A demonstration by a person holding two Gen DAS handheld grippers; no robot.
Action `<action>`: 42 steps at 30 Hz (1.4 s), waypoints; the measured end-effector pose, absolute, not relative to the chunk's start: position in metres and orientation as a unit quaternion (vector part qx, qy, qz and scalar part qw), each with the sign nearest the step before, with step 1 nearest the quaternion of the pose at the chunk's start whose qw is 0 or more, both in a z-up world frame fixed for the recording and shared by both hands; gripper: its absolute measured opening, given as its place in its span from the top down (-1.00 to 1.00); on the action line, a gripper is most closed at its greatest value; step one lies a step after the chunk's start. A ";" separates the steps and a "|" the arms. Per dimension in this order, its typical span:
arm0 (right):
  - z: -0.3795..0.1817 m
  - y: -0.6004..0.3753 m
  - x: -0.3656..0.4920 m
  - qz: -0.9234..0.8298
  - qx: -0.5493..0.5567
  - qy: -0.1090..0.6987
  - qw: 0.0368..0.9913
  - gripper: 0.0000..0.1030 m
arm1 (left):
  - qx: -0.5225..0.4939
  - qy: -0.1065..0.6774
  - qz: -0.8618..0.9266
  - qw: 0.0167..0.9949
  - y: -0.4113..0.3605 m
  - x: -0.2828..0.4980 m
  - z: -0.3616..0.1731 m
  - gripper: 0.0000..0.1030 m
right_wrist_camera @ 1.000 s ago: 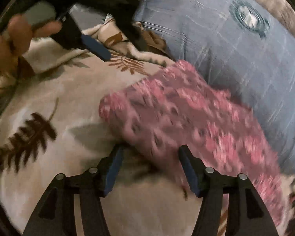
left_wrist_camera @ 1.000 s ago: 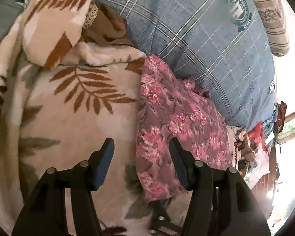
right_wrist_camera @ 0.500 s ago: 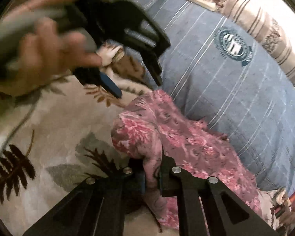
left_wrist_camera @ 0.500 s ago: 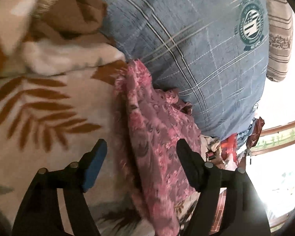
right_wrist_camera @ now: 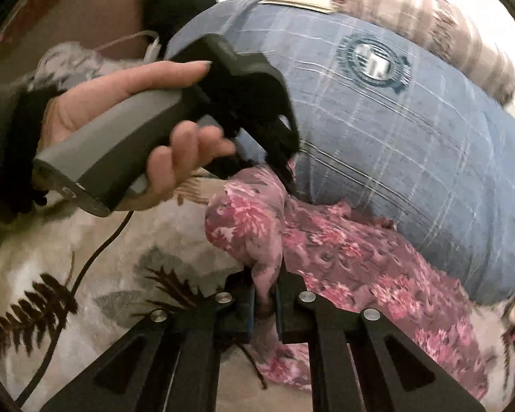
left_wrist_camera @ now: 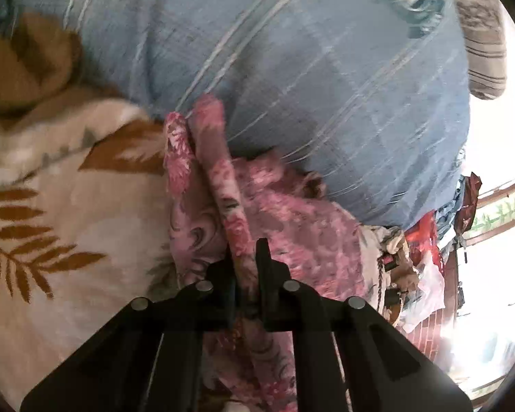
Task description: Fold small clothes
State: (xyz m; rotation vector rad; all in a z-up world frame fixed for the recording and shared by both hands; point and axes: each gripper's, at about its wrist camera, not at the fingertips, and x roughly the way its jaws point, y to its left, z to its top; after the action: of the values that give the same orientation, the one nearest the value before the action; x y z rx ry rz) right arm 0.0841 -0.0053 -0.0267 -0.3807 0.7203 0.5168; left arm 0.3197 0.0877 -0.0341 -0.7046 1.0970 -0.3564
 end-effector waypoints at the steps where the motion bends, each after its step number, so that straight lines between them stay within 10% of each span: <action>1: -0.024 -0.011 0.086 0.246 -0.171 0.349 0.888 0.86 | -0.322 0.503 -0.169 0.784 0.082 0.319 -0.027 0.88; 17: 0.007 -0.174 0.111 0.171 0.071 0.372 0.909 0.87 | -0.245 0.489 -0.236 0.803 -0.079 0.343 0.032 0.90; 35: -0.060 -0.323 0.103 0.079 0.256 0.440 0.857 0.83 | -0.145 0.593 -0.244 0.753 -0.257 0.366 -0.042 0.86; 39: -0.060 -0.336 0.098 0.093 0.276 0.448 0.845 0.70 | -0.190 0.563 -0.281 0.754 -0.223 0.364 -0.008 0.61; 42: -0.043 -0.356 0.093 0.072 0.277 0.430 0.856 0.55 | -0.213 0.508 -0.278 0.787 -0.172 0.353 0.022 -0.05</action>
State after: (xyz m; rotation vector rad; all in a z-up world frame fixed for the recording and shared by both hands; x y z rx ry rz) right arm 0.0932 -0.3562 -0.0425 0.5822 0.9037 0.1517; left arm 0.3528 -0.1723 0.0221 -0.4584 1.0945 -0.6001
